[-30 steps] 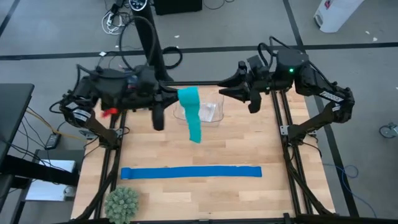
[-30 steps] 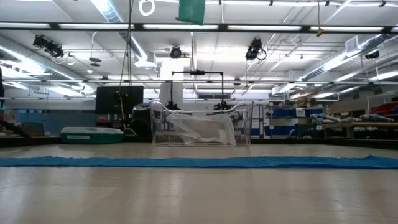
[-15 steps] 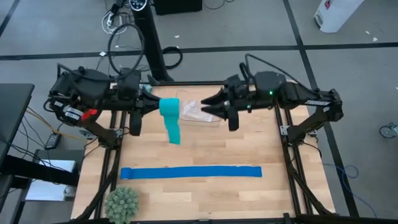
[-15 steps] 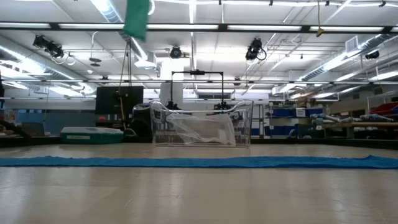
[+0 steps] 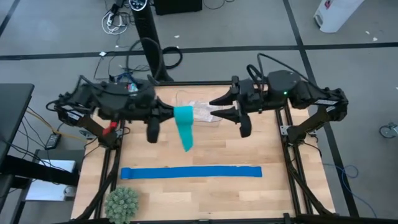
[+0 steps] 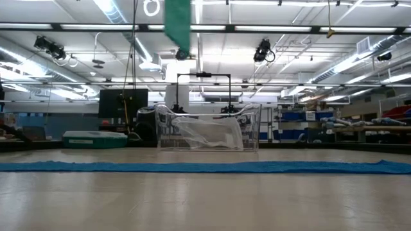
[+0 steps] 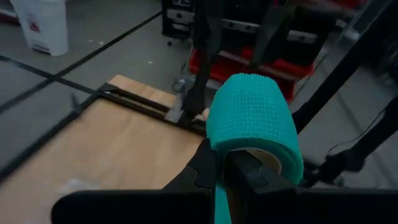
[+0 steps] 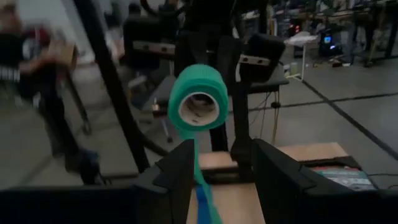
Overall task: Roll bandage
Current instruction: Roll the green bandage
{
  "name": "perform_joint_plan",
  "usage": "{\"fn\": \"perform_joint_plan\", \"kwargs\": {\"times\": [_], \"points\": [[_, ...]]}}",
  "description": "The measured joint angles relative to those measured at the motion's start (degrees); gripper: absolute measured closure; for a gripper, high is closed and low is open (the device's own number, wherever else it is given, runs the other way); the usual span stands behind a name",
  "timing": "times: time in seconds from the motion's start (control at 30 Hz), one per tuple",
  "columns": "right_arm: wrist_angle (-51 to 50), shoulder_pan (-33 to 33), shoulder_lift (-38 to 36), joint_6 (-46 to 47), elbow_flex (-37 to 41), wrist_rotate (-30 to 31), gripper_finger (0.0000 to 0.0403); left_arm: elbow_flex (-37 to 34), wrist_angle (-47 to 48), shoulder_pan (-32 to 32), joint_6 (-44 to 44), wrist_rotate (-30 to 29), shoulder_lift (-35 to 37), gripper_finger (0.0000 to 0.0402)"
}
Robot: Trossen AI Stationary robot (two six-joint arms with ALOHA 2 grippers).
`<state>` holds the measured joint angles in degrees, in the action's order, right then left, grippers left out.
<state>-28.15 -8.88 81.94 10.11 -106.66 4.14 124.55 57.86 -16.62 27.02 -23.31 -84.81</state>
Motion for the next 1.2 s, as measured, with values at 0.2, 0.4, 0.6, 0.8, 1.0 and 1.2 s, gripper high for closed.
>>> {"fn": "perform_joint_plan", "kwargs": {"times": [0.2, 0.4, 0.6, 0.8, 1.0, 1.2], "points": [[-10.4, -0.4, 0.0, -11.9, -6.4, -0.4, 0.025, -8.8, -15.4, 1.4, 4.3, 0.7, -0.1, 0.0383], [-15.7, 0.3, 0.0, -17.8, -9.5, -0.1, 0.025, -15.2, -26.1, 3.1, 6.3, 1.2, -0.3, 0.0383], [-17.9, 1.2, 0.2, -19.4, -9.6, -0.4, 0.025, -16.3, -28.8, 4.1, 7.4, 2.5, -1.3, 0.0383], [-16.3, 1.2, 0.9, -20.8, -9.6, -0.6, 0.025, -16.3, -28.9, 4.8, 8.0, 3.4, -1.4, 0.0382], [-13.8, 1.3, 2.0, -22.1, -9.6, 1.5, 0.025, -16.3, -28.9, 5.8, 8.0, 6.4, -1.4, 0.0382], [-13.9, 1.3, 3.2, -24.5, -9.6, 1.9, 0.025, -16.2, -28.9, 6.5, 8.0, 8.4, -1.4, 0.0382]]}}
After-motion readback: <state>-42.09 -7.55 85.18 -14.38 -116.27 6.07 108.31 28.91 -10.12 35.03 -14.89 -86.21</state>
